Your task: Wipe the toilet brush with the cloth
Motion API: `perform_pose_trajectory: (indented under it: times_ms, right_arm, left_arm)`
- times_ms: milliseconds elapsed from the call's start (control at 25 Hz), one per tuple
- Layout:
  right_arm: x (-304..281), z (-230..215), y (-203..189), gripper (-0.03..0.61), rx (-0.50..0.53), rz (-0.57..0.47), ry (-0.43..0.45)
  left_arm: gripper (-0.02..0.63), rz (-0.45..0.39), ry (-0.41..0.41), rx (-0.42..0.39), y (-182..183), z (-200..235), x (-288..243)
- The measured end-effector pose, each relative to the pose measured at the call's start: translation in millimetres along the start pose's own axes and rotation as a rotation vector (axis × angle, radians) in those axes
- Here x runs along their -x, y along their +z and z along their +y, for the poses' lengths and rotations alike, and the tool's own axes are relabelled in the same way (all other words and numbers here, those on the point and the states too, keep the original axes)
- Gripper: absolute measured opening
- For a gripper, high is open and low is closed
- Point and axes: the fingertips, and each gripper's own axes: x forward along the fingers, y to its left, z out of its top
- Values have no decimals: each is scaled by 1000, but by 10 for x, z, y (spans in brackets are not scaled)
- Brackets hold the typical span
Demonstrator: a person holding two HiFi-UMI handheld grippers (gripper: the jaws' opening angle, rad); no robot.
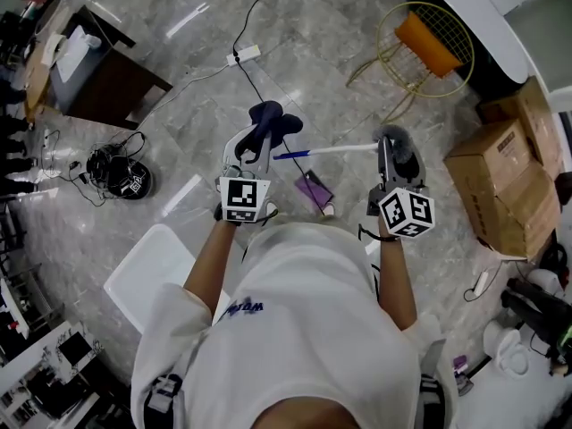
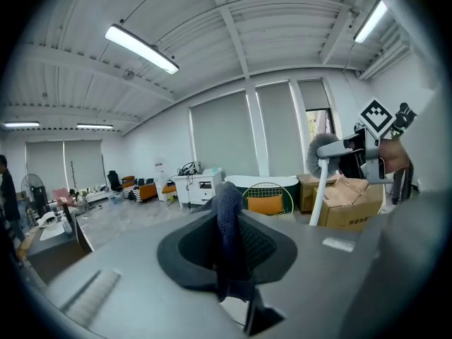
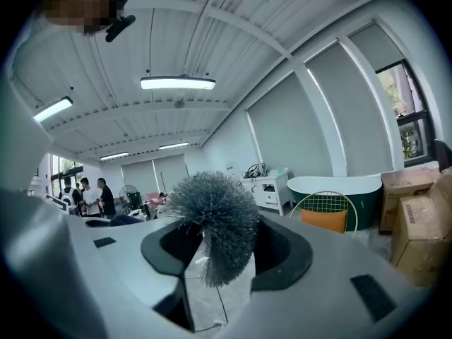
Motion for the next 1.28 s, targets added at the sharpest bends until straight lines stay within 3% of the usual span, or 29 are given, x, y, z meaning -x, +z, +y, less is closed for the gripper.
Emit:
perform_pose_trajectory:
  times_ms: [360, 1280]
  right_arm:
    - [-59, 173, 43, 210, 76, 1, 30]
    - [-73, 409, -21, 209, 88, 27, 56]
  left_arm:
    - [49, -26, -19, 15, 96, -97, -6]
    - [49, 10, -89, 18, 39, -220, 17]
